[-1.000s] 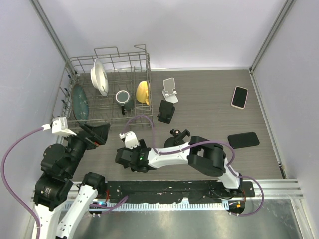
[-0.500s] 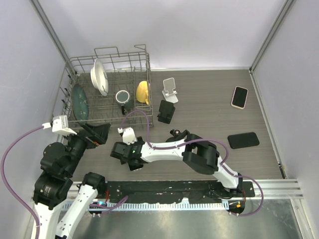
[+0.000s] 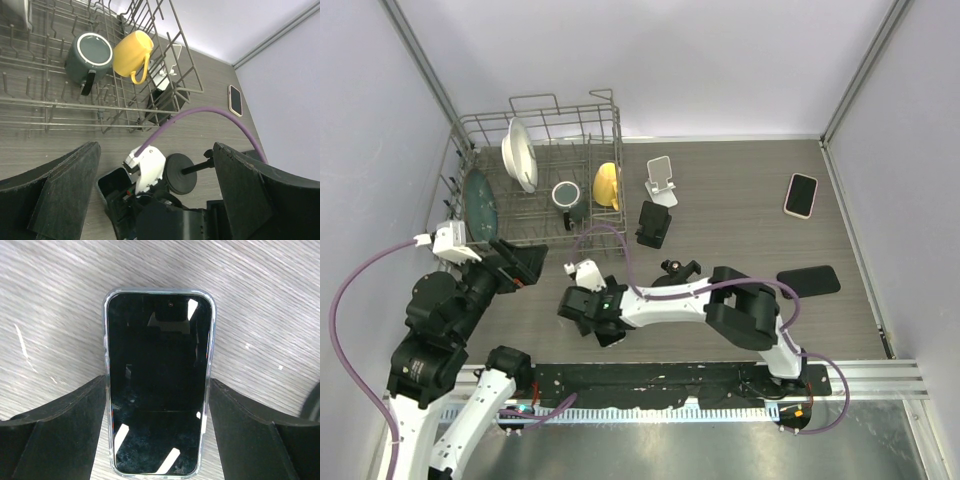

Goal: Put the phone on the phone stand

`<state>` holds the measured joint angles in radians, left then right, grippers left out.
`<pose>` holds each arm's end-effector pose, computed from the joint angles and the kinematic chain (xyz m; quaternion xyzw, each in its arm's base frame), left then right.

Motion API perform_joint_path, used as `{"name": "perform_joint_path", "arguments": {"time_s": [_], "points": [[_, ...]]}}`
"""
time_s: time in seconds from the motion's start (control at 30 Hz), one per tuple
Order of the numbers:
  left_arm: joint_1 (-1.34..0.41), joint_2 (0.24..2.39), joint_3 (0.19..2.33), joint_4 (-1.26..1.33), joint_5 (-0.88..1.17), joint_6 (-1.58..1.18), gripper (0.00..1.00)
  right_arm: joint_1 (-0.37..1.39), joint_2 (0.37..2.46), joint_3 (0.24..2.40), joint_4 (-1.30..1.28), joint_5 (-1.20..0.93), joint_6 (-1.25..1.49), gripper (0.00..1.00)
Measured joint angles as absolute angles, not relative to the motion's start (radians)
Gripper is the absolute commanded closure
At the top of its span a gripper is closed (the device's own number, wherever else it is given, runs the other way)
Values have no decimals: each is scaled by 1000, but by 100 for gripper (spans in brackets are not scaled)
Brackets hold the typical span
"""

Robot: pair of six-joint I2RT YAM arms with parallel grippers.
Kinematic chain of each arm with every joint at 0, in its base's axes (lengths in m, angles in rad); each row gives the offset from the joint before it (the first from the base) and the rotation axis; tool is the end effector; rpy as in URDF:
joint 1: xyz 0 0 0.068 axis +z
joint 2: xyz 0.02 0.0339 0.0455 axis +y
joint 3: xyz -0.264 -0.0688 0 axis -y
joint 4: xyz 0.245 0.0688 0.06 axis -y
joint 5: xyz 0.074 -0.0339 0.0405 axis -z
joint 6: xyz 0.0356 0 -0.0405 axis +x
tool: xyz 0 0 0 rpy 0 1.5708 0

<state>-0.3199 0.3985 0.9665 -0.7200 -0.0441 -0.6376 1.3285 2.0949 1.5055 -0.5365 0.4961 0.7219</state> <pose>0.0567 -0.0171 0.3817 -0.1342 0.7467 -0.2851 0.5857 0.1207 0.4177 0.1607 -0.2307 0.9185 0.0586 0.3157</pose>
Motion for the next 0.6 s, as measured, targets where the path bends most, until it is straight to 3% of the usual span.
{"name": "perform_joint_path", "arguments": {"time_s": [0.27,0.6], "points": [[-320,414,968,-721,-24,-659,0,1334,1836,1209,-296,538,548,99],[-320,464,953,-679,94,-738,1,1334,1485,1031,51,512,377,99]]}}
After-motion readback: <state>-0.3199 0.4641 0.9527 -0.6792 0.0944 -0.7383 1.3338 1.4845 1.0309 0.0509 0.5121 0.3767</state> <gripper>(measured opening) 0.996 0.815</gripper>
